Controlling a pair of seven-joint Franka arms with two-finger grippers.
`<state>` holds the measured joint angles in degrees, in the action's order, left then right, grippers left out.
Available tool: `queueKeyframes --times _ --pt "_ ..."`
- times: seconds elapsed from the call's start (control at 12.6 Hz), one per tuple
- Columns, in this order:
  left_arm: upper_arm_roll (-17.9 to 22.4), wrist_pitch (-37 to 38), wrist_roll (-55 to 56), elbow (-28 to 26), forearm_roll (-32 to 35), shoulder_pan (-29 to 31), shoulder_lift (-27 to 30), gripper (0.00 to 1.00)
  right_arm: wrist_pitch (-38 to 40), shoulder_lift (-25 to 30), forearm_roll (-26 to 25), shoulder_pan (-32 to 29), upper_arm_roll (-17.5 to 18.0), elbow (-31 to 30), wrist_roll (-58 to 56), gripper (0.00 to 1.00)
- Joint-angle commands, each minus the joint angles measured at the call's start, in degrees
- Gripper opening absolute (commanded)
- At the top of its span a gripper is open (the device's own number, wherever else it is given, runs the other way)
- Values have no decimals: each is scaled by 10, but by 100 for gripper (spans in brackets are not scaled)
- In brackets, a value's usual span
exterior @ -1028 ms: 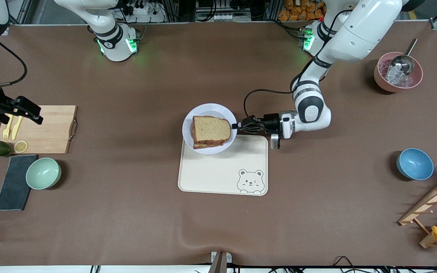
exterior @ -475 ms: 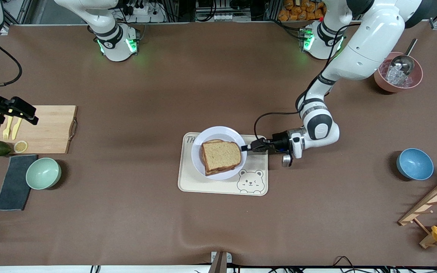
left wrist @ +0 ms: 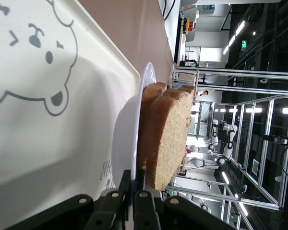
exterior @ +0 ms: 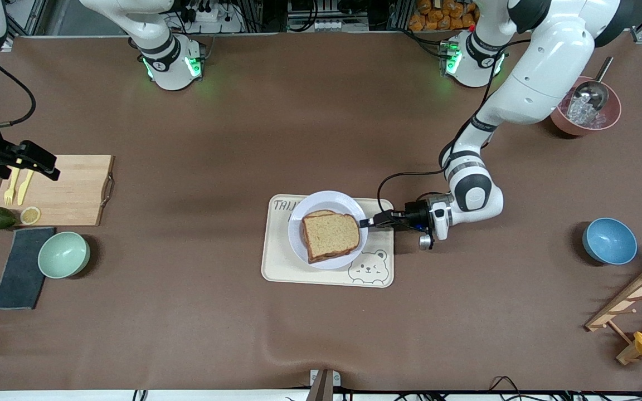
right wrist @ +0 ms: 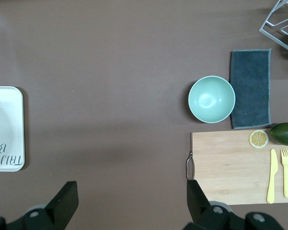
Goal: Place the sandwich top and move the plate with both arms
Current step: 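Slide the plate with the left gripper onto the bear tray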
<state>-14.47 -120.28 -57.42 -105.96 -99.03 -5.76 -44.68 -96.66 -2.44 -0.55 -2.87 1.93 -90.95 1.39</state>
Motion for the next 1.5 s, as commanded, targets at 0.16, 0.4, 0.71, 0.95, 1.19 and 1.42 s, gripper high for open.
queueKeyframes --times 0.16,0.4,0.71,0.95,1.19,1.42 --pt "-3 4 11 46 13 3 -48 0 16 -9 -10 -6 9 11 5 100" --pt "1 4 13 45 14 2 -53 0 16 -9 -10 -6 9 11 5 100" --pt "9 4 12 46 23 -2 -57 89 17 -10 -9 -7 9 11 5 100" --pt "9 3 25 45 25 -2 -49 100 16 -13 -8 -9 9 12 5 100" --pt "8 2 37 45 25 -3 -41 100 17 -14 -8 -10 9 12 5 100" --pt "4 2 42 44 24 -9 -37 100 17 -14 -8 -10 9 13 4 100"
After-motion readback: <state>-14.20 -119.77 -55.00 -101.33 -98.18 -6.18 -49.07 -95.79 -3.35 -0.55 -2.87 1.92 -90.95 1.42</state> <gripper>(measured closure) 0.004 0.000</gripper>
